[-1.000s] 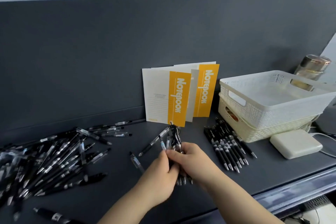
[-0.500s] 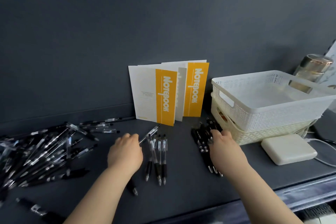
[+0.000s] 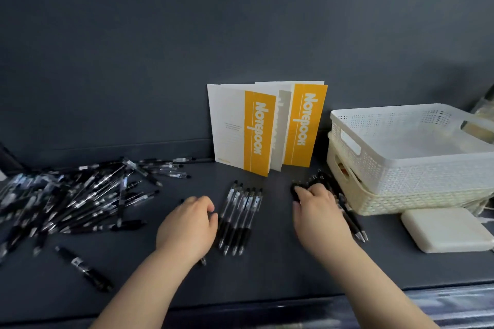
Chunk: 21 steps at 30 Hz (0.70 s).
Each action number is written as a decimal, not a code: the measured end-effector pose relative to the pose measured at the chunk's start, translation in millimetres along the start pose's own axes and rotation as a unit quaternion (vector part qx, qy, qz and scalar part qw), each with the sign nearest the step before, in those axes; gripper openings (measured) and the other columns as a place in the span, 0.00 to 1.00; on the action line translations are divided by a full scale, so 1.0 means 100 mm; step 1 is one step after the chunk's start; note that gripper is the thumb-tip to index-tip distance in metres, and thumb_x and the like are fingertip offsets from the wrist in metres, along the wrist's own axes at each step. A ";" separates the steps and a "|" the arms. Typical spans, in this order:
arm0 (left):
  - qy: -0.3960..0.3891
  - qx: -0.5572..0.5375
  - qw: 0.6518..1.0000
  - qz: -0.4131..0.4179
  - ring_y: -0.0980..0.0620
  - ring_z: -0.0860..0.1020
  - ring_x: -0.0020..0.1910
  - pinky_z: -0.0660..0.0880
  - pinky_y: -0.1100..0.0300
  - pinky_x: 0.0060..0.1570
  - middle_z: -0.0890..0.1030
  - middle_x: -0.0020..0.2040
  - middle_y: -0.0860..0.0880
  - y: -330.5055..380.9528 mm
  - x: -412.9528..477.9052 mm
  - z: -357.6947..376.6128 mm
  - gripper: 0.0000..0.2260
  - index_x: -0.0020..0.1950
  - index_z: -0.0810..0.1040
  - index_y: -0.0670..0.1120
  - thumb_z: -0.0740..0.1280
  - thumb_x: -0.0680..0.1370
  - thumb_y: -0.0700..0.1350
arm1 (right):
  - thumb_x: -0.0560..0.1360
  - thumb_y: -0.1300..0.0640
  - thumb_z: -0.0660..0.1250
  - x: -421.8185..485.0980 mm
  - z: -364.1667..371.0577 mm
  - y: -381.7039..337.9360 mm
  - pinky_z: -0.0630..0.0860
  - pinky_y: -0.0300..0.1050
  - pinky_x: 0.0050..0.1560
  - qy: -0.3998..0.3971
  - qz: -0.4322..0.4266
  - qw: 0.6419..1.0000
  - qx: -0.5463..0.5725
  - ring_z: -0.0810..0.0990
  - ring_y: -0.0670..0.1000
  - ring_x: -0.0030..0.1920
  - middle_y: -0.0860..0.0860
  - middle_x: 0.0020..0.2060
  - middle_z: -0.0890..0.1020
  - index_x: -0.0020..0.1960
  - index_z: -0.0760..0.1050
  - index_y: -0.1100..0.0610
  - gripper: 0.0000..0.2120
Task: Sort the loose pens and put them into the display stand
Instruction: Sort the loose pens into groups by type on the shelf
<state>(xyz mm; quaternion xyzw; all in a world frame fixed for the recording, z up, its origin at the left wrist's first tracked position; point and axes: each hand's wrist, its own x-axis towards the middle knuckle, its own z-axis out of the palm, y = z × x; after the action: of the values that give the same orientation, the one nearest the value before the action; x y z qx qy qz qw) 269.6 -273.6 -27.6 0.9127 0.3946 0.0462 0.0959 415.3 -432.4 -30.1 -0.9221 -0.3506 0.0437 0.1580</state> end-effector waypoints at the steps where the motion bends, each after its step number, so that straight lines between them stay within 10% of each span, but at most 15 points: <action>1: 0.010 -0.003 1.000 -0.016 0.53 0.76 0.48 0.70 0.59 0.38 0.74 0.55 0.53 -0.05 -0.02 -0.01 0.10 0.60 0.71 0.53 0.58 0.80 0.52 | 0.80 0.52 0.55 0.00 0.04 -0.09 0.66 0.45 0.59 -0.021 -0.025 0.999 0.028 0.69 0.56 0.62 0.55 0.59 0.70 0.67 0.67 0.56 0.17; 9: -0.046 -0.023 0.995 -0.082 0.50 0.75 0.57 0.74 0.56 0.48 0.75 0.60 0.51 -0.23 -0.03 0.04 0.16 0.66 0.67 0.52 0.60 0.79 0.49 | 0.77 0.37 0.54 0.20 0.39 -0.78 0.54 0.56 0.72 -0.157 -0.080 0.983 0.043 0.51 0.63 0.74 0.55 0.76 0.47 0.76 0.48 0.46 0.32; 21: -0.037 -0.149 0.988 -0.015 0.52 0.76 0.57 0.73 0.58 0.55 0.79 0.57 0.53 -0.19 0.17 0.05 0.14 0.64 0.73 0.51 0.61 0.79 0.45 | 0.81 0.49 0.50 0.19 0.52 -0.88 0.42 0.50 0.75 -0.152 -0.096 0.979 0.101 0.38 0.54 0.76 0.50 0.77 0.43 0.76 0.49 0.46 0.25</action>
<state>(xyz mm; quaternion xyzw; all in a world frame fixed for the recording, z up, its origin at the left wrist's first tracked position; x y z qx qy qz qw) 268.0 -249.1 -36.2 0.8833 0.3929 0.0694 0.2463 363.3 -344.3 -50.8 -0.8462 -0.4507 0.2031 0.1989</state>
